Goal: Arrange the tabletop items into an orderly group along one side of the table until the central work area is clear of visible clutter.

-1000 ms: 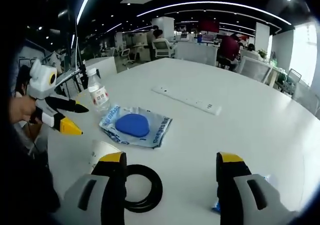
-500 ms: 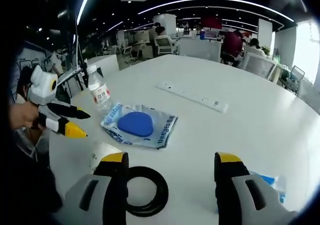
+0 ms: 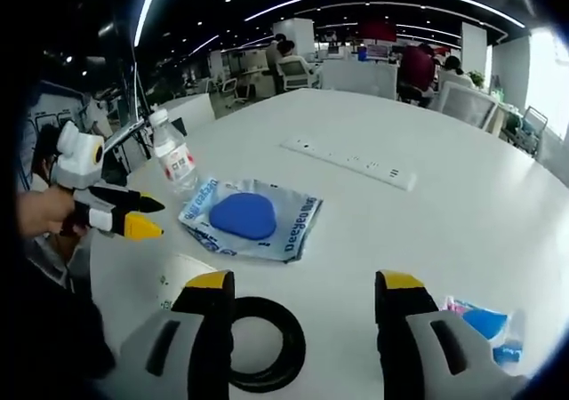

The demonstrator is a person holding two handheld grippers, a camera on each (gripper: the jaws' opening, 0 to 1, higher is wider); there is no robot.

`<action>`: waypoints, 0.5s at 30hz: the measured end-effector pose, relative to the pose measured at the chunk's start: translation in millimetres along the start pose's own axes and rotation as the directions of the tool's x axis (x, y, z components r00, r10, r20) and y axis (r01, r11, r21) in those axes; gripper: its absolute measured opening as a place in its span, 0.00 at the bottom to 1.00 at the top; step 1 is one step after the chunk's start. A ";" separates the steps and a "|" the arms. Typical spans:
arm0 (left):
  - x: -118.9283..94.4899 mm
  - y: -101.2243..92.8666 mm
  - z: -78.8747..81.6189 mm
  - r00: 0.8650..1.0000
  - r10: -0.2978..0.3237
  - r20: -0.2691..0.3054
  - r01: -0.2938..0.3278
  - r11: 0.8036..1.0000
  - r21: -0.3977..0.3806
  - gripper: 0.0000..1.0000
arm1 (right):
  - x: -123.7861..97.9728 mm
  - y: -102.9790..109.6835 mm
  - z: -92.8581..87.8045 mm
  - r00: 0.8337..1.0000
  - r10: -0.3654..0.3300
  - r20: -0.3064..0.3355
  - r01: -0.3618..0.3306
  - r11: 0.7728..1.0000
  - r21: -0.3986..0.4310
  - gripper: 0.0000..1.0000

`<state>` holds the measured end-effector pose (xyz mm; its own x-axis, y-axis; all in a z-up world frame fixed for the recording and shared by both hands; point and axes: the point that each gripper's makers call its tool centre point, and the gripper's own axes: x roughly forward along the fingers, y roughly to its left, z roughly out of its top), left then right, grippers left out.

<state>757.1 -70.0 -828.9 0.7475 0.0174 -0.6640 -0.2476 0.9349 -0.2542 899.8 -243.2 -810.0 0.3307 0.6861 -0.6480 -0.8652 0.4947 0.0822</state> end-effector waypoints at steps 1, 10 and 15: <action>0.9 0.5 -0.1 1.000 -0.001 0.000 0.001 1.000 -0.006 0.57 | 2.2 0.3 0.7 1.000 0.003 -0.001 -0.003 1.000 0.002 0.58; 6.7 6.4 4.7 1.000 0.011 0.014 -0.011 0.999 -0.030 0.54 | 15.5 -0.8 -0.6 1.000 0.017 -0.007 -0.016 0.999 0.033 0.53; 12.2 11.1 3.0 1.000 0.019 0.006 -0.019 0.999 -0.037 0.51 | 20.1 -0.2 -3.8 1.000 0.023 -0.016 -0.022 0.998 0.053 0.50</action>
<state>765.3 -58.4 -837.7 0.7464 0.0373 -0.6645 -0.2841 0.9208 -0.2674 905.2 -231.6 -825.9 0.3043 0.6888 -0.6580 -0.8512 0.5067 0.1368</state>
